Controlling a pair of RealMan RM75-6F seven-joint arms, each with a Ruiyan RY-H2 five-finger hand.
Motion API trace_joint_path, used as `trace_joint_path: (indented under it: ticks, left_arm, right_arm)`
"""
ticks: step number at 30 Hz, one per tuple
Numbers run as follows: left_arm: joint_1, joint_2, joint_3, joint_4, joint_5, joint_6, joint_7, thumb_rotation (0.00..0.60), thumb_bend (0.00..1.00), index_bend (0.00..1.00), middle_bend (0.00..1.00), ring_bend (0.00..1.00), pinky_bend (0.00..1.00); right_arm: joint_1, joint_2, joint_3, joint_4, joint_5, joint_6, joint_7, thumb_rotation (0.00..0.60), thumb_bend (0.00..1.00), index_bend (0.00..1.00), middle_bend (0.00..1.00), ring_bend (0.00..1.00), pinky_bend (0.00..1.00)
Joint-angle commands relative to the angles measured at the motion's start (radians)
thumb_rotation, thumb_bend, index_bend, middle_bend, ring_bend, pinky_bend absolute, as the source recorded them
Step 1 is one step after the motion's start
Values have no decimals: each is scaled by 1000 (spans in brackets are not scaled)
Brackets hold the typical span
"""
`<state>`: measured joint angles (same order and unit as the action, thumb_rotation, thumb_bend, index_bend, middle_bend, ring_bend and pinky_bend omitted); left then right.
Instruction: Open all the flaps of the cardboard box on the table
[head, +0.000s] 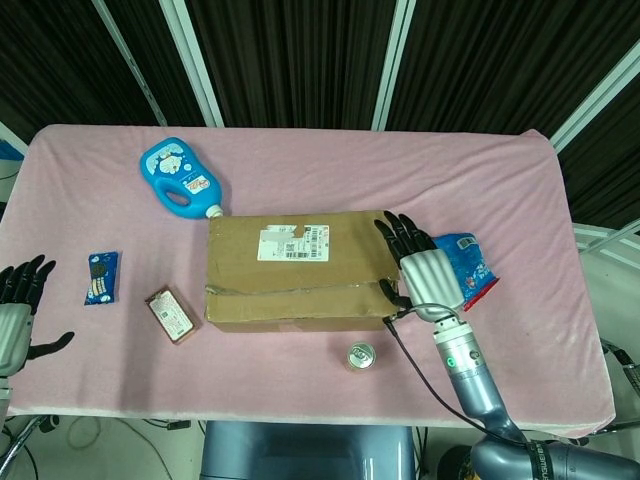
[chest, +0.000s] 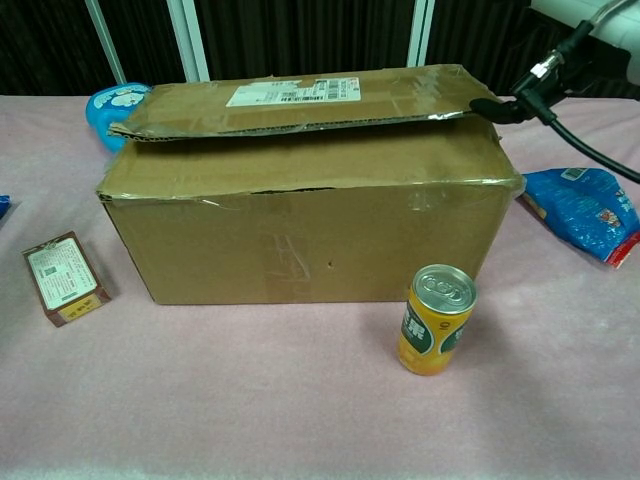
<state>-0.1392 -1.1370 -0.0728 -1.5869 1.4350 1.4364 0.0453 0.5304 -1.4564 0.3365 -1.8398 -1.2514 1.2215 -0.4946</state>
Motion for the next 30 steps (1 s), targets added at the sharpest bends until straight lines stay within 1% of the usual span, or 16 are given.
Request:
trace_joint_path:
  ticks: [1, 7, 11, 20, 25, 30]
  left_arm:
    - [-1, 1, -1, 0, -3, -2, -1, 600, 84, 0, 0, 0, 0]
    - [-2, 3, -5, -4, -13, -9, -6, 600, 84, 0, 0, 0, 0]
    - [-3, 5, -5, -6, -15, -11, -10, 600, 84, 0, 0, 0, 0]
    - [-2, 8, -3, -10, -11, -10, -16, 600, 84, 0, 0, 0, 0]
    - [-1, 9, -4, -10, -13, -10, -22, 600, 84, 0, 0, 0, 0]
    - [-3, 10, -6, -10, -17, -14, -28, 600, 84, 0, 0, 0, 0]
  right_arm:
    - [13, -13, 6, 13, 20, -3, -5, 600, 399, 0, 0, 0, 217]
    - [23, -22, 1, 16, 35, 9, -14, 600, 399, 0, 0, 0, 218]
    - [16, -15, -4, 0, 35, 25, -14, 600, 399, 0, 0, 0, 218]
    - [-15, 10, -54, -68, 14, 61, -15, 600, 399, 0, 0, 0, 217]
    - [-10, -8, -69, -59, 17, 60, -16, 600, 399, 0, 0, 0, 218]
    - [6, -36, -66, -29, 31, 52, -15, 600, 398, 0, 0, 0, 218]
